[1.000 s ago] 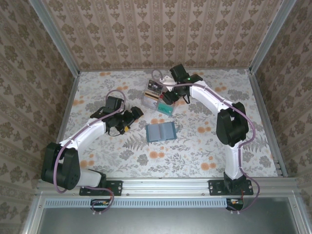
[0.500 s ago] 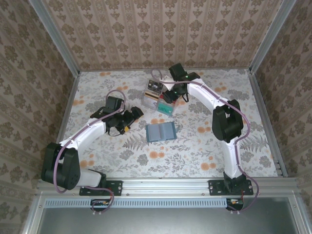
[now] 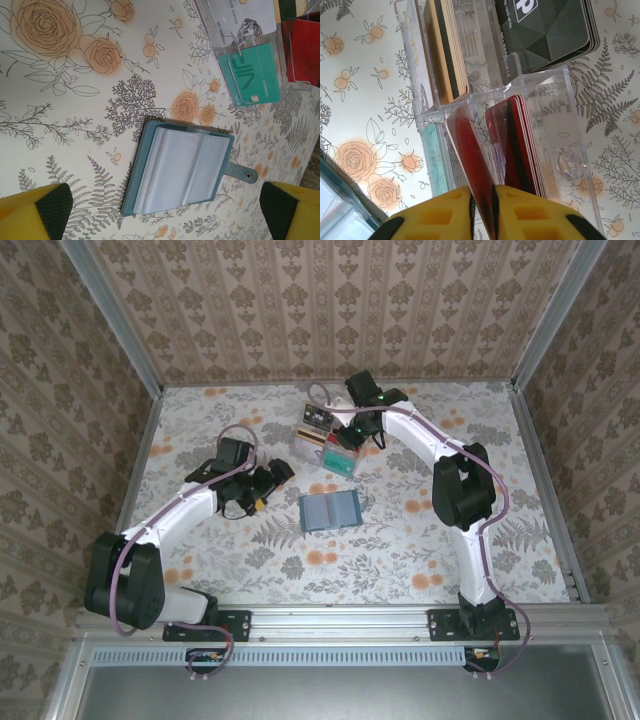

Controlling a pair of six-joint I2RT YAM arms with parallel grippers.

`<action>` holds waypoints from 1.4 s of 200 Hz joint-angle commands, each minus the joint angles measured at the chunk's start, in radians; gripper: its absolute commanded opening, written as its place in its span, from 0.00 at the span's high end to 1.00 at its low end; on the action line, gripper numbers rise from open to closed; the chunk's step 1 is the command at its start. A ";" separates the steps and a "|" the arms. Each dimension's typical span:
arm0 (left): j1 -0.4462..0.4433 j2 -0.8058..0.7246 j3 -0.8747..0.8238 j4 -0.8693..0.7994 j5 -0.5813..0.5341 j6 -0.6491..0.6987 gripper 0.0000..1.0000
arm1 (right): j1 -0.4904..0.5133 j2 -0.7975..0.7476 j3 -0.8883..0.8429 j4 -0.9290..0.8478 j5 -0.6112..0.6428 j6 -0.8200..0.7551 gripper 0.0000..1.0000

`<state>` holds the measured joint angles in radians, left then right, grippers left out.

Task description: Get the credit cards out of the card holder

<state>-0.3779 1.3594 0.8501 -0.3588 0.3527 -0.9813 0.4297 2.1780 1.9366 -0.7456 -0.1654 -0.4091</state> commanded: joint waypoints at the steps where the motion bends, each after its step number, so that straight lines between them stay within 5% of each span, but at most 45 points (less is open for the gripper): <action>1: 0.002 -0.008 -0.006 -0.008 0.010 0.024 0.00 | 0.002 -0.010 0.015 -0.026 0.004 -0.042 0.82; 118: 0.003 0.004 0.003 -0.008 0.013 0.025 0.00 | 0.001 -0.102 -0.047 0.012 -0.005 -0.079 0.97; 280: 0.001 0.001 -0.003 -0.007 0.015 0.023 0.00 | 0.004 -0.020 -0.009 -0.029 0.083 -0.065 0.89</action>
<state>-0.3779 1.3594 0.8501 -0.3584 0.3561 -0.9779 0.4309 2.1258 1.8969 -0.7422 -0.1047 -0.4721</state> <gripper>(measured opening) 0.993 0.080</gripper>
